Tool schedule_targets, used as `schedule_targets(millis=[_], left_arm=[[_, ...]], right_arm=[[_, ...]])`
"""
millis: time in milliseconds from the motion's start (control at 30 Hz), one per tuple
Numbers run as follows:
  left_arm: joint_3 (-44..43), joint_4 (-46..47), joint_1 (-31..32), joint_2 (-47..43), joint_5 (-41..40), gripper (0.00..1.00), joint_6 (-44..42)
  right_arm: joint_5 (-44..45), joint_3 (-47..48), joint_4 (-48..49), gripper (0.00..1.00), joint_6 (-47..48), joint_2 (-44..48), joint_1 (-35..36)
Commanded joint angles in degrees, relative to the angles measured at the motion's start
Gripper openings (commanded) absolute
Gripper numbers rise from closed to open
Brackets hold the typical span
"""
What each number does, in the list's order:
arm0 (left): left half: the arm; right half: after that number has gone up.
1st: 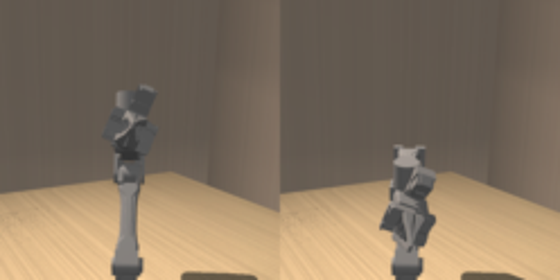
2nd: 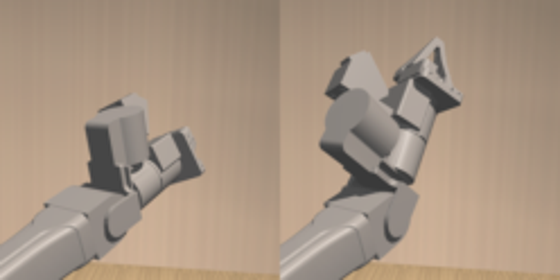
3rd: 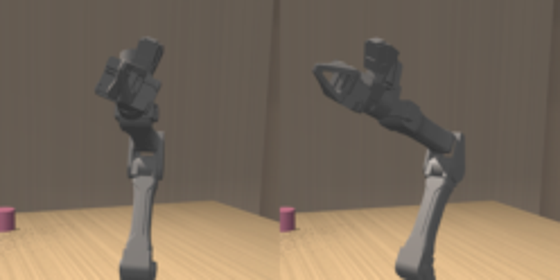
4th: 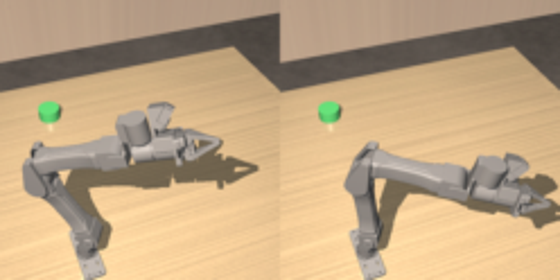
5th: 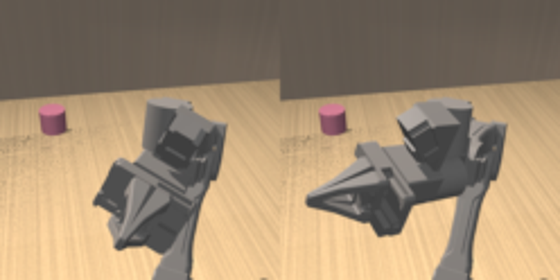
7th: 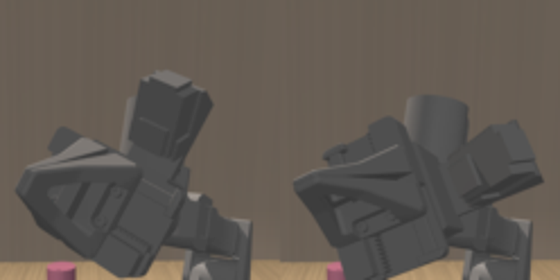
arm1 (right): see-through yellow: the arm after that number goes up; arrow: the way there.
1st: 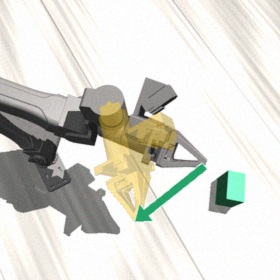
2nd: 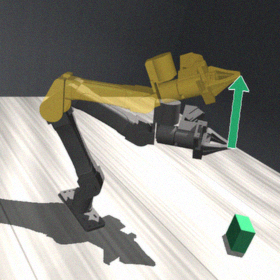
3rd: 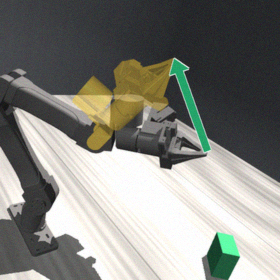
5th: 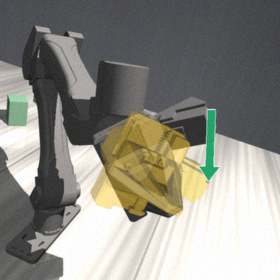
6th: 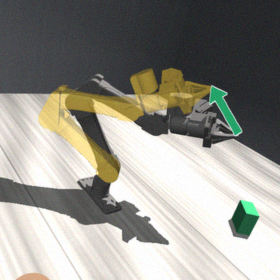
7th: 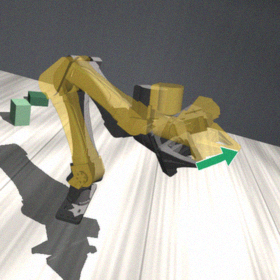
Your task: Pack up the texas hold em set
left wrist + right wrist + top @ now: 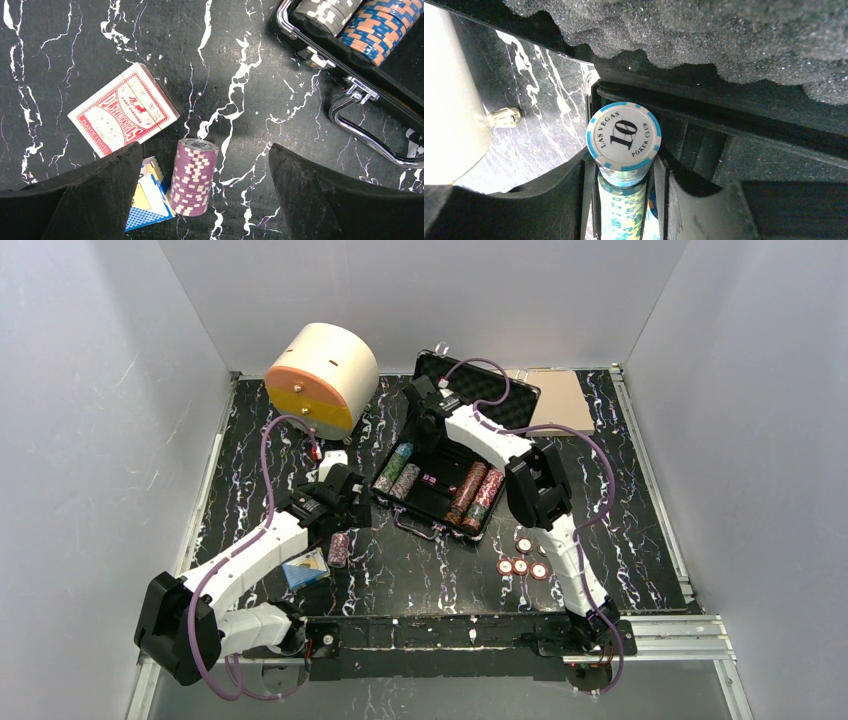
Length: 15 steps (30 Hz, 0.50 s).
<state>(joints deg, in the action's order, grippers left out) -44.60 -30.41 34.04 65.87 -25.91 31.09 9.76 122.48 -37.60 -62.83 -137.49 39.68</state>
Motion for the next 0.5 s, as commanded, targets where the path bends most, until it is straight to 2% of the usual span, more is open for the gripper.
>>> schedule_targets(millis=[0, 167, 333, 467], left_arm=[[0.14, -0.74, 0.15, -1.4, -1.77, 0.95, 0.11], [0.3, -0.83, 0.15, -1.69, -1.82, 0.95, 0.32], [0.3, -0.71, 0.15, -1.55, -1.85, 0.95, 0.46], [0.05, -0.62, 0.15, -1.18, -1.94, 0.95, 0.2]], right_arm=[[-8.25, 1.16, -3.31, 0.15, -4.32, -2.51, 0.48], [-2.52, 1.25, -2.99, 0.17, -1.17, -1.81, 0.64], [7.42, 1.66, 1.89, 0.35, 7.38, -1.6, 0.77], [9.94, 1.69, 2.85, 0.45, 9.19, -2.76, 0.84]])
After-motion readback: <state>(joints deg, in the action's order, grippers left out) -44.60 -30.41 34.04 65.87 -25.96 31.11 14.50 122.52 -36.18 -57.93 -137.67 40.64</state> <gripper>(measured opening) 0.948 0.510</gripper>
